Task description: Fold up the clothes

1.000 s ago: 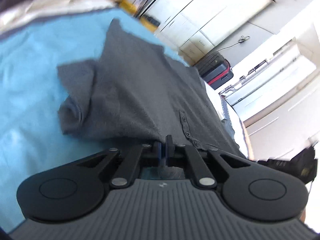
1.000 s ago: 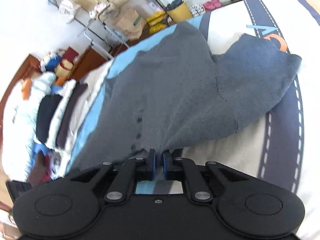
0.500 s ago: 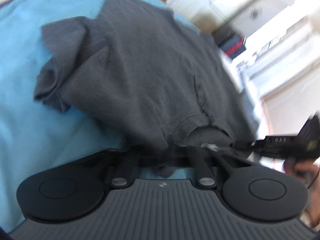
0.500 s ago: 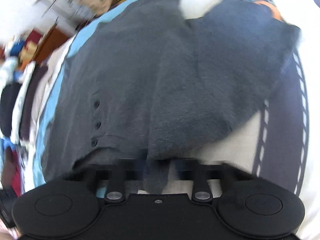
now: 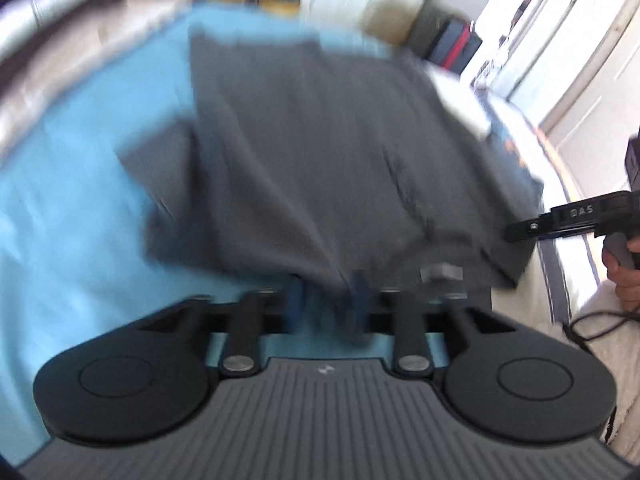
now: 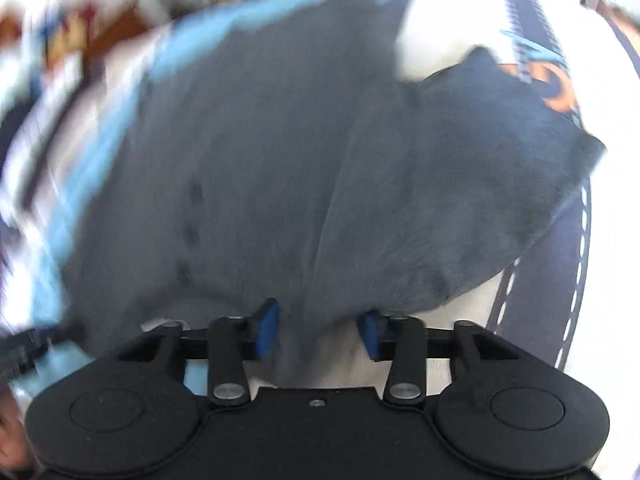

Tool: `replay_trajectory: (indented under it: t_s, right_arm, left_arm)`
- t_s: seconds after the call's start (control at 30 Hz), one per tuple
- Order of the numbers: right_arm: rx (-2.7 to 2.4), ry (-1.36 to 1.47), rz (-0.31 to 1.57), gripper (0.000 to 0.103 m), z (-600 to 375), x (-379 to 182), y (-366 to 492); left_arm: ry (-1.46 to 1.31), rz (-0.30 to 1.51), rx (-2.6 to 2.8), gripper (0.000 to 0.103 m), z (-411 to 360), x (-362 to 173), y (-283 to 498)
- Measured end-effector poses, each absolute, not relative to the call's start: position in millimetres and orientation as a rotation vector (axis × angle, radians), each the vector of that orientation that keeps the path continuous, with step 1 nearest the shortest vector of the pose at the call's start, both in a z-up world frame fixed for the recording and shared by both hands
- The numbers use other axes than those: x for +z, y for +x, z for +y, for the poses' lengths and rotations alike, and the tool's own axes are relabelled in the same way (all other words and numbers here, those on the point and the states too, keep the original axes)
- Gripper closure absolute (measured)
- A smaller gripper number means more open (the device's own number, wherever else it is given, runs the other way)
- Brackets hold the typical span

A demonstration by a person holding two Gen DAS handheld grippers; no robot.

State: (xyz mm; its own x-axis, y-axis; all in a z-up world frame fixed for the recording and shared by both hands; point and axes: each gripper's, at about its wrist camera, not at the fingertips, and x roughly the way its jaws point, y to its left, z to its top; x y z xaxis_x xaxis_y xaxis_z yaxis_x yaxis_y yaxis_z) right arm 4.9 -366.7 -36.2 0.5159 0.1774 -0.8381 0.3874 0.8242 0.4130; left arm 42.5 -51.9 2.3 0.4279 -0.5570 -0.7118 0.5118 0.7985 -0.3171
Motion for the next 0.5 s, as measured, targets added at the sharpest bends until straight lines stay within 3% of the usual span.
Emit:
replay_trajectory:
  t_s: [0.03,0.07,0.17,0.33,0.5]
  right_arm:
    - [-0.15,0.711,0.985,0.053,-381.9,-34.0,-1.3]
    - [-0.18,0.814,0.932,0.053,-399.4,-35.8,-8.3]
    - [-0.298,0.953,0.809,0.053,-448.1,-39.2,-18.5]
    - [-0.59,0.792,0.8,0.052,-502.9,-32.9,-25.1]
    - [-0.527,1.0,0.787,0.052,-518.8,-51.6,-40.8]
  left_arm:
    - [-0.069,0.867,-0.643,0.046,-40.7,10.6,46.0]
    - [-0.083,0.835,-0.607,0.045,-29.5,15.7,51.9]
    - [-0.099,0.822,-0.52,0.045,-6.9,11.0,81.0]
    - [0.012,0.926,-0.467,0.045,-12.0,-13.4,126.5]
    - [0.108,0.95,-0.469,0.044,-25.3,-46.1,120.3]
